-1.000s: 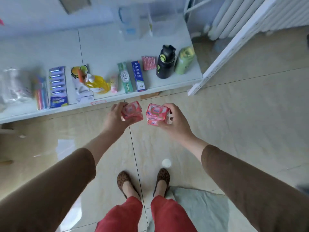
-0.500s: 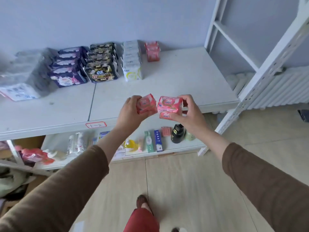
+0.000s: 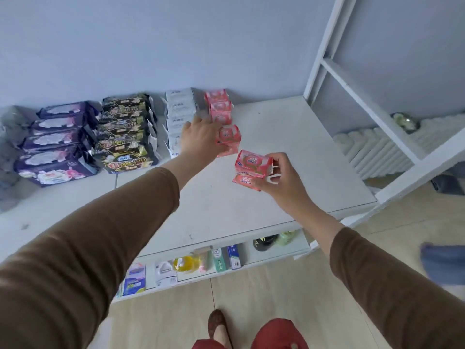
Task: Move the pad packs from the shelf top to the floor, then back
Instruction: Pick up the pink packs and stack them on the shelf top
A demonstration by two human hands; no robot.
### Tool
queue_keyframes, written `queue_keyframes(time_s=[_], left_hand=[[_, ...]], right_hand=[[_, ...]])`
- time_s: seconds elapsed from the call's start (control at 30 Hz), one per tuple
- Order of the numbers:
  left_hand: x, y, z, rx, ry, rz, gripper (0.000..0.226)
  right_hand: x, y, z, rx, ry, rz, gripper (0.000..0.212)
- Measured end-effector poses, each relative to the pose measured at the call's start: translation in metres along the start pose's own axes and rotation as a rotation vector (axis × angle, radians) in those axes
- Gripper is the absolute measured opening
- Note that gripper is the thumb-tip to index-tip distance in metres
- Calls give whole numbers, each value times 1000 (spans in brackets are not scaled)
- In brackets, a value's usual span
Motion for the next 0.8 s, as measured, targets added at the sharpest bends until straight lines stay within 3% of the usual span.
queue_keyframes(time_s=[0.4,0.8], left_hand=[[17,71,-95,90,-68,-193,50],[25,58,-96,125,-97,-189,56]], right_hand=[[-32,21,-103,166,-13,49,56],[-42,64,-163,329,-168,108,54]])
Point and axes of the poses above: each hand's wrist, its own z-axis away from the middle knuckle, its own y-axis out of the palm, x = y × z, the point moved 5 cm from there along -z, towards the middle knuckle, and after that the axes turned 10 degrees about -x, right-handed, at the moved point
